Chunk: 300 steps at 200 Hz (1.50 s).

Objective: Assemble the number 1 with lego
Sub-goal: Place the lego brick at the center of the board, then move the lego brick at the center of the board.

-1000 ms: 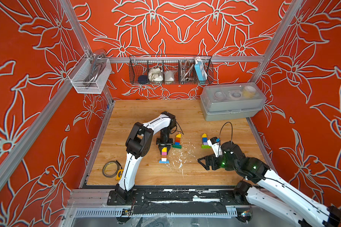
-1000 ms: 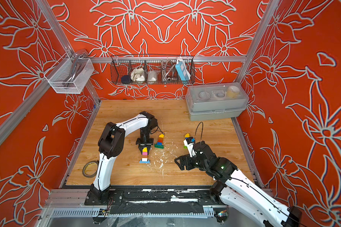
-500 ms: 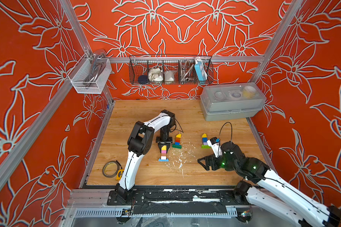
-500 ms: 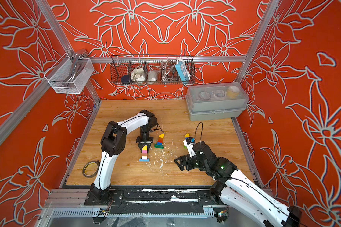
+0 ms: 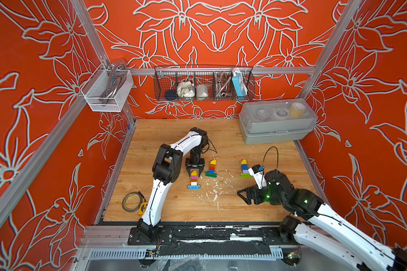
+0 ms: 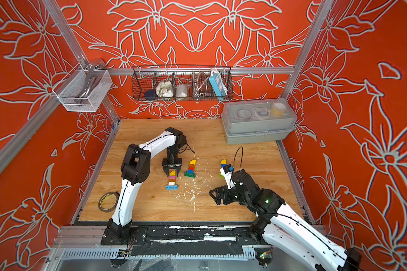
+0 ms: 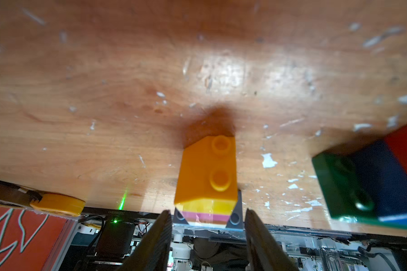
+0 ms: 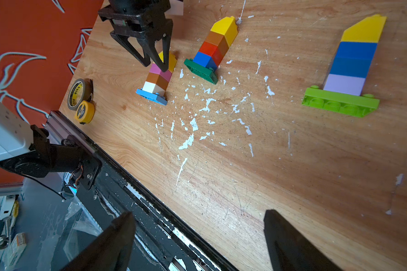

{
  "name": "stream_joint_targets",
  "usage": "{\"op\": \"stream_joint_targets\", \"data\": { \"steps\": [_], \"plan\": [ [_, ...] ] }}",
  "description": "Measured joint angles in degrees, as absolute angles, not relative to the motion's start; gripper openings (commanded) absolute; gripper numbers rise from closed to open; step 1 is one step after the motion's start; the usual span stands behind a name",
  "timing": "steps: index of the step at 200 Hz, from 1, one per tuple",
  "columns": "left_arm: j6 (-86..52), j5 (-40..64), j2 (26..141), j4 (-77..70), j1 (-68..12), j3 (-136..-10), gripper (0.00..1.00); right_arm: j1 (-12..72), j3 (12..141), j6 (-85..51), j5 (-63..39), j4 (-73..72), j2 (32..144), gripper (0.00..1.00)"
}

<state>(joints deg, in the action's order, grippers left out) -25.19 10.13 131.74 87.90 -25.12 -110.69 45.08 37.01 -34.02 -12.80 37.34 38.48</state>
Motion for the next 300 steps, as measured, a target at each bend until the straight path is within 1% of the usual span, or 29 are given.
{"op": "stream_joint_targets", "data": {
  "steps": [22, 37, 55, 80, 95, 110, 118, 133, 151, 159, 190, 212, 231, 300],
  "plan": [
    [-26.70, 9.39, 127.68, 87.26, -25.15, -109.95, 0.54, 45.19, 37.50, -34.06, -11.75, 38.02, 38.65, 0.91],
    [-28.38, 8.86, 121.19, 84.88, -25.45, -105.71, 0.53, 45.19, 38.13, -34.11, -10.09, 38.76, 38.74, 0.91],
    [-31.38, 8.71, 109.51, 80.47, -26.87, -96.14, 0.53, 45.30, 38.46, -34.59, -7.99, 39.16, 38.74, 0.91],
    [-37.69, 9.82, 92.31, 73.23, -31.86, -79.77, 0.51, 45.34, 38.46, -35.75, -5.93, 39.16, 39.46, 0.91],
    [-41.25, 11.05, 85.89, 68.16, -34.39, -70.46, 0.48, 45.34, 38.46, -36.40, -5.39, 39.00, 40.69, 0.91],
    [-44.64, 12.03, 82.59, 62.74, -35.35, -61.89, 0.46, 45.34, 38.46, -37.01, -5.06, 38.94, 42.09, 0.91],
    [-46.44, 12.53, 82.15, 59.64, -35.42, -57.95, 0.40, 45.34, 38.46, -37.28, -4.97, 38.87, 42.81, 0.91],
    [-48.16, 12.88, 82.46, 54.92, -35.42, -52.51, 0.39, 45.34, 38.46, -37.78, -4.91, 38.74, 44.36, 0.91],
    [-49.45, 13.19, 83.40, 50.70, -35.42, -49.58, 0.36, 45.34, 38.46, -38.28, -4.75, 38.68, 44.84, 0.91],
    [-49.67, 13.23, 83.94, 49.15, -35.42, -49.17, 0.34, 45.39, 38.46, -38.35, -4.64, 38.61, 44.84, 0.91],
    [-50.11, 13.15, 86.54, 43.20, -35.42, -49.12, 0.22, 45.39, 38.50, -38.50, -4.03, 38.59, 45.19, 0.91],
    [-49.98, 12.49, 88.40, 41.60, -35.29, -50.30, 0.19, 45.39, 38.52, -38.52, -3.75, 38.57, 46.13, 0.91],
    [-49.54, 11.33, 90.56, 41.06, -34.83, -52.18, 0.14, 45.39, 38.63, -38.50, -3.29, 38.54, 47.27, 0.91],
    [-45.08, 9.37, 96.95, 39.68, -29.54, -56.90, 0.11, 45.39, 38.83, -38.37, -2.59, 38.37, 48.40, 0.91]
  ]
}}
